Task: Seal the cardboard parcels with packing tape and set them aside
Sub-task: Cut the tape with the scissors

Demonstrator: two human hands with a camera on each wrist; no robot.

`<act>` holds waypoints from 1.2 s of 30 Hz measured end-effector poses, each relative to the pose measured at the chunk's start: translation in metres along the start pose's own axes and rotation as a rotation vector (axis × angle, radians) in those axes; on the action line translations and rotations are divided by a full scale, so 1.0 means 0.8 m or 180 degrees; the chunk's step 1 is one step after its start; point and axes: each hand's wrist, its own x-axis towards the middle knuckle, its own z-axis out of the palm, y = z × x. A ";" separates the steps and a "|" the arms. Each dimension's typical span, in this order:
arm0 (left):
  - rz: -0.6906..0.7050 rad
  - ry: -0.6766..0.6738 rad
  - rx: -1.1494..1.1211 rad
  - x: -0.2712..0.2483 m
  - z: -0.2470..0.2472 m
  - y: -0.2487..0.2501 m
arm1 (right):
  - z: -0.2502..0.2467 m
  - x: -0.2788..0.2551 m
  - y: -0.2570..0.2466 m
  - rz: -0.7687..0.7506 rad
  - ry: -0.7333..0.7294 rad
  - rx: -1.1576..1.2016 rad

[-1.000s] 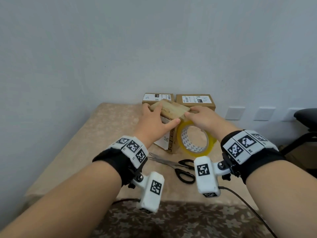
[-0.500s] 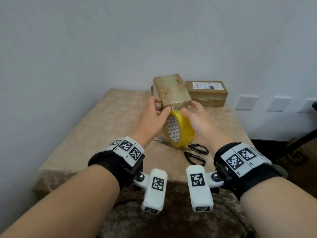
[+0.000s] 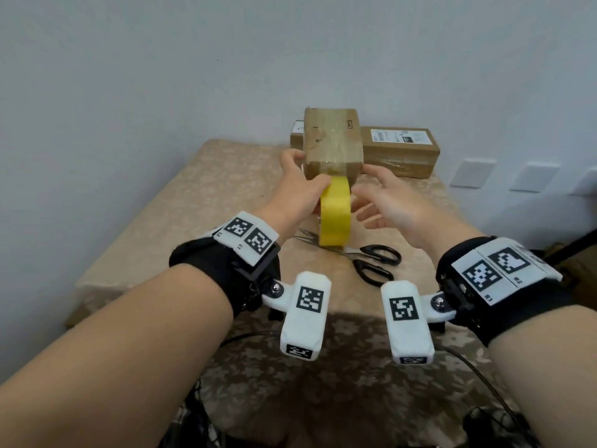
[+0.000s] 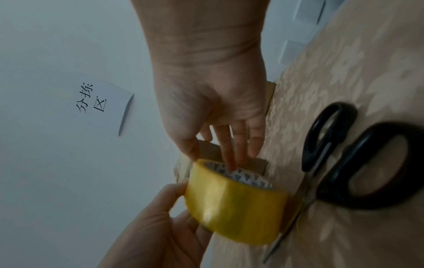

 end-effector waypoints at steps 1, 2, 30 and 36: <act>0.0102 0.0019 0.0176 -0.001 0.000 -0.001 | -0.003 -0.004 0.002 0.0044 0.0048 -0.0220; 0.0190 0.0021 0.0292 -0.003 0.001 0.000 | -0.005 -0.009 0.004 0.0114 -0.0048 -0.0568; 0.0668 0.0111 0.0472 0.016 -0.015 0.009 | -0.077 -0.027 0.032 0.0356 -0.0600 -0.2093; 0.0701 0.0189 0.0483 0.029 -0.007 0.014 | -0.071 -0.030 0.047 0.0628 -0.1272 -0.0566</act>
